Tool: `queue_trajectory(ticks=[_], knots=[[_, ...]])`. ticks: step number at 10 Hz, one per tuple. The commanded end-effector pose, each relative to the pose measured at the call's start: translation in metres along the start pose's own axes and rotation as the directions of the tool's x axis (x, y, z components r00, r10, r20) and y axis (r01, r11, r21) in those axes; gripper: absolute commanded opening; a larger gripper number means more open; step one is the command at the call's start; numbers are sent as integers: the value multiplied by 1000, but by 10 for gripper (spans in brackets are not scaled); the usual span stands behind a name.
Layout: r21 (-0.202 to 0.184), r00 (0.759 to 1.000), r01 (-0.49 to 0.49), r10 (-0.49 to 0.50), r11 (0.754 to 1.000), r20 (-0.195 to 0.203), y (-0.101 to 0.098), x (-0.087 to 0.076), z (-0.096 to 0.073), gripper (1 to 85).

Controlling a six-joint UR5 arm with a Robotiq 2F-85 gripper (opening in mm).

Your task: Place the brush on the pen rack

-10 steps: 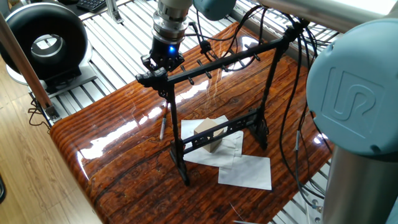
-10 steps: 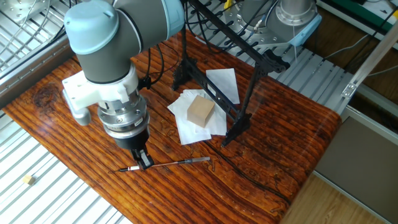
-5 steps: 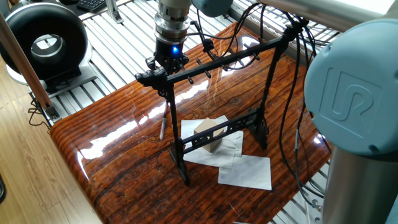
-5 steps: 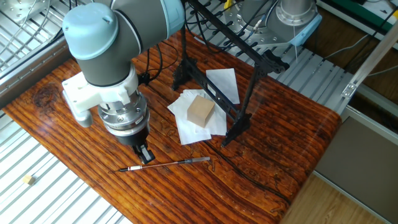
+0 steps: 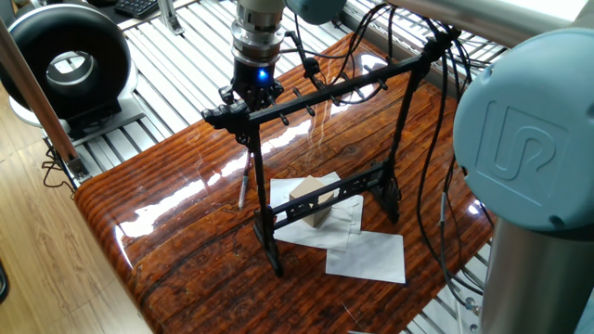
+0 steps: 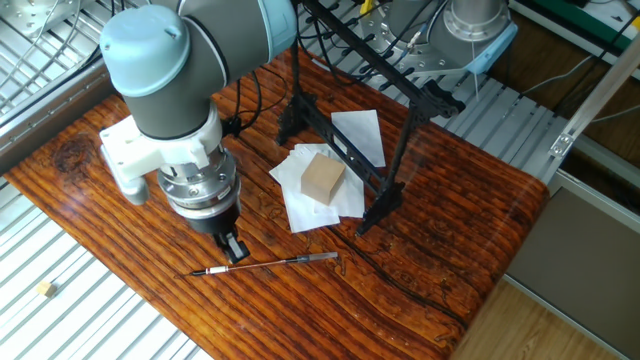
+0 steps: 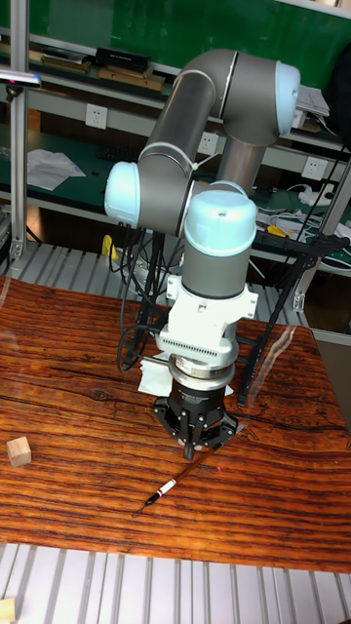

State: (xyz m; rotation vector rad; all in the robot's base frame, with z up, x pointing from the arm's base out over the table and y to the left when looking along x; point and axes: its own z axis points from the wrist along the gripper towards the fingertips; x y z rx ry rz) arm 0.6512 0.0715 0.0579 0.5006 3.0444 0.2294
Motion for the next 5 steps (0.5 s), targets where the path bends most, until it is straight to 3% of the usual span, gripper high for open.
queue_trajectory(ticks=[1, 2, 3, 5], knots=[[-32, 1000, 23, -23, 999, 16, -2, -5, 16, 47], [-39, 998, 64, -63, 997, 28, -5, -6, 20, 140], [-47, 998, 67, -67, 997, -1, -4, 2, 20, 160], [-47, 997, 81, -81, 996, -15, -4, 6, 22, 200]])
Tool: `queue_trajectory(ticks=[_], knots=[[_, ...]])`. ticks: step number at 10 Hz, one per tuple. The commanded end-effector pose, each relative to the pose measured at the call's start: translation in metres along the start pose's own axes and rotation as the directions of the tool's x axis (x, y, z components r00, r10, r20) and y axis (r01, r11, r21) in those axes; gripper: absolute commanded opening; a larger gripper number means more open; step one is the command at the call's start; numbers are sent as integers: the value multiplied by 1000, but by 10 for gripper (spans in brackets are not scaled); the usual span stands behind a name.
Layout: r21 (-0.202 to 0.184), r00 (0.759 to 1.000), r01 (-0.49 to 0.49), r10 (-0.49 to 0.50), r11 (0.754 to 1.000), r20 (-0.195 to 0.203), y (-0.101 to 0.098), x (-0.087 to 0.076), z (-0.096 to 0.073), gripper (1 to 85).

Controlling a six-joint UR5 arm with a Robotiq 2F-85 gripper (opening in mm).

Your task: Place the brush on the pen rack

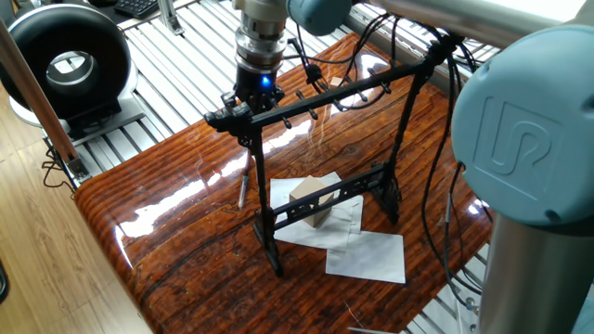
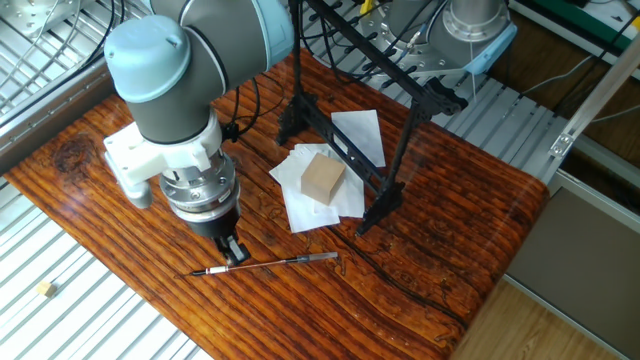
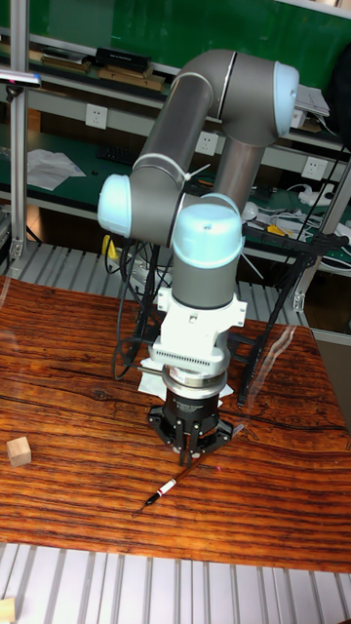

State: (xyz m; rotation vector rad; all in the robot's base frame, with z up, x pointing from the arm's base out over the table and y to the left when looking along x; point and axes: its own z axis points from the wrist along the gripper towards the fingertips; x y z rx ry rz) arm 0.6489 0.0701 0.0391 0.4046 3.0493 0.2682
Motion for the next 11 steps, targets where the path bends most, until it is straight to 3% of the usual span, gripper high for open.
queue_trajectory(ticks=[1, 11], knots=[[-14, 999, 27, -27, 1000, -31, 0, 8, 4, 227], [-43, 1000, 22, -23, 999, -8, 13, 0, 21, 283]])
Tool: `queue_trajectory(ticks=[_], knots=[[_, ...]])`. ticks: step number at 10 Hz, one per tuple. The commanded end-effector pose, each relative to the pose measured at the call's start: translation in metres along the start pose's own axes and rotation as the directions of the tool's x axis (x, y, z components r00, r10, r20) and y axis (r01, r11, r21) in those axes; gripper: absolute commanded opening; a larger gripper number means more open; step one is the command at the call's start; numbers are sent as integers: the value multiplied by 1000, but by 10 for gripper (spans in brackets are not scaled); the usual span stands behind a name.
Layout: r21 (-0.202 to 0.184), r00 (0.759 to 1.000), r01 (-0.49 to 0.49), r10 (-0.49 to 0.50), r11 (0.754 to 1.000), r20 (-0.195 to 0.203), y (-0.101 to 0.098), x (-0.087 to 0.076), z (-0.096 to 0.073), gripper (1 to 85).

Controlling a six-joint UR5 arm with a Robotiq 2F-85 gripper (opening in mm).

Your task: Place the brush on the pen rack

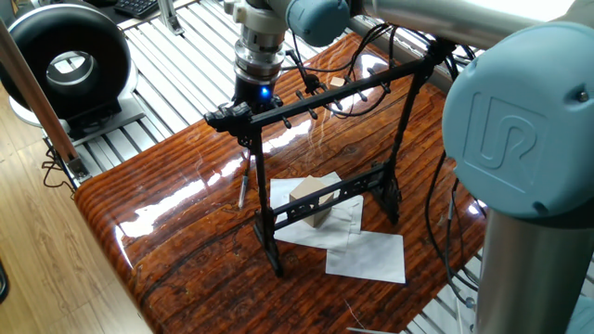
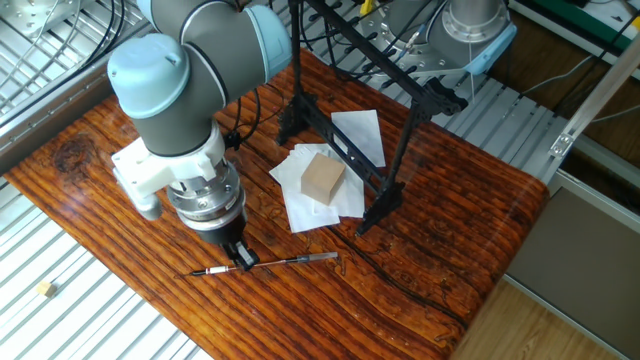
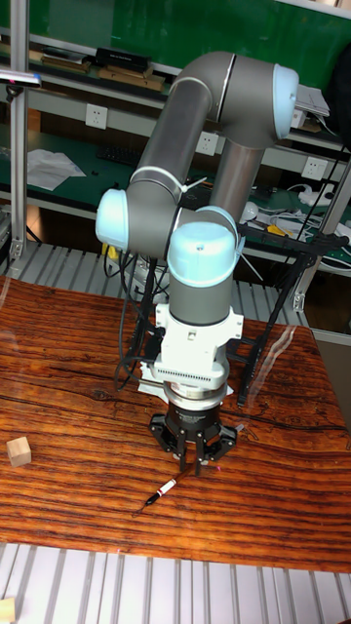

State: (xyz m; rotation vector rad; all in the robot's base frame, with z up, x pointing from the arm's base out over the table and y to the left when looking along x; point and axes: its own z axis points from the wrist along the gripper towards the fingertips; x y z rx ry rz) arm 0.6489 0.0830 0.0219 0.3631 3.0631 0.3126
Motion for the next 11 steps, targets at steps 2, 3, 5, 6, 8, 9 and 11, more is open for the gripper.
queue_trajectory(ticks=[2, 3, 5, 6, 8, 9, 11], knots=[[-17, 999, 10, -9, 1000, 35, 3, -11, 4, 287], [-17, 999, 19, -19, 1000, 46, 2, -13, 4, 287], [-18, 998, 30, -29, 999, 54, -2, -13, 4, 287], [-20, 998, 33, -32, 999, 55, -4, -12, 4, 287], [-22, 998, 38, -36, 999, 49, -4, -10, 4, 287], [-24, 998, 42, -41, 999, 47, -4, -9, 4, 287], [-27, 998, 54, -53, 998, 41, -3, -6, 5, 283]])
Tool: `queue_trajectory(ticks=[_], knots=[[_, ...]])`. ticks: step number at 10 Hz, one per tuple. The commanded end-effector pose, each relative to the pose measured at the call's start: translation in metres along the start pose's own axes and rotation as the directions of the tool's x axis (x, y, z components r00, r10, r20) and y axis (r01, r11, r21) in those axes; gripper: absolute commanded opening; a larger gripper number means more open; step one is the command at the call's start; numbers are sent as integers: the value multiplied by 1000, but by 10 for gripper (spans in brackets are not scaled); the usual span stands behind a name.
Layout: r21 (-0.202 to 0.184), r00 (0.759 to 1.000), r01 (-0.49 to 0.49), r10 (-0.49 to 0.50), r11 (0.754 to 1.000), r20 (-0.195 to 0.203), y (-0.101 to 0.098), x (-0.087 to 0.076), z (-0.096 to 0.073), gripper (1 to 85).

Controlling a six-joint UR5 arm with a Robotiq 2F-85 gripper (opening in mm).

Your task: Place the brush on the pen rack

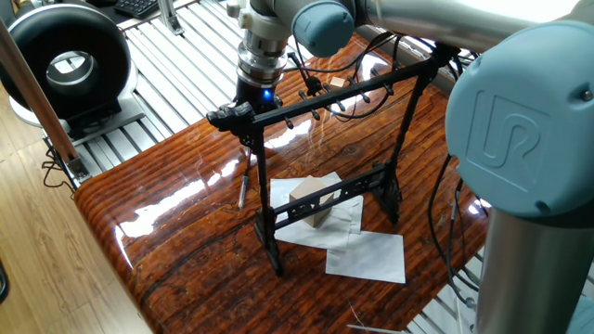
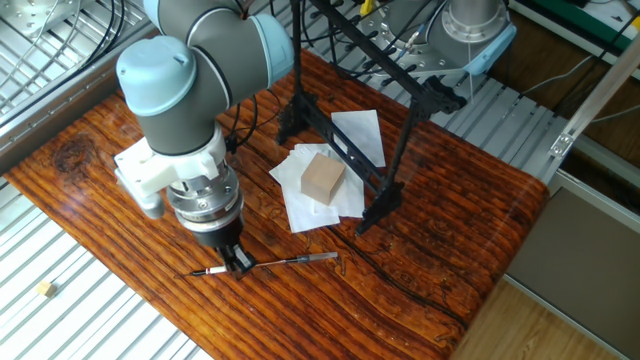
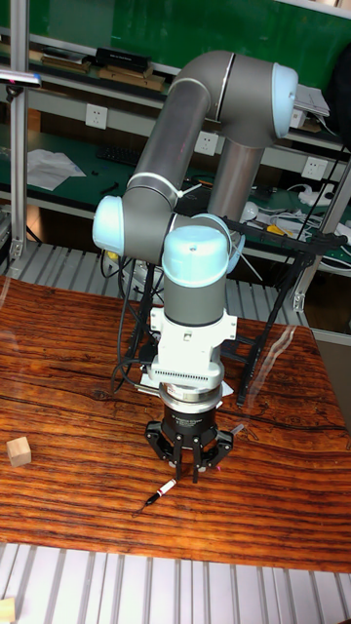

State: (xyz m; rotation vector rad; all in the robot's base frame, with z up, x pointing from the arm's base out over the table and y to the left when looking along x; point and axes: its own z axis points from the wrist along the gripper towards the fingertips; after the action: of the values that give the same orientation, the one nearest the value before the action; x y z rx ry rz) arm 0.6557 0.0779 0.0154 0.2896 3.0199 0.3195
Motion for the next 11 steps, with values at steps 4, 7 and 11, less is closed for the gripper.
queue_trajectory(ticks=[4, 7, 11], knots=[[-5, 1000, 3, -3, 1000, 5, 0, -1, -3, 277], [-9, 1000, 6, -6, 1000, 11, 2, -4, -3, 277], [-7, 999, 15, -15, 1000, 33, 5, -12, -1, 283]])
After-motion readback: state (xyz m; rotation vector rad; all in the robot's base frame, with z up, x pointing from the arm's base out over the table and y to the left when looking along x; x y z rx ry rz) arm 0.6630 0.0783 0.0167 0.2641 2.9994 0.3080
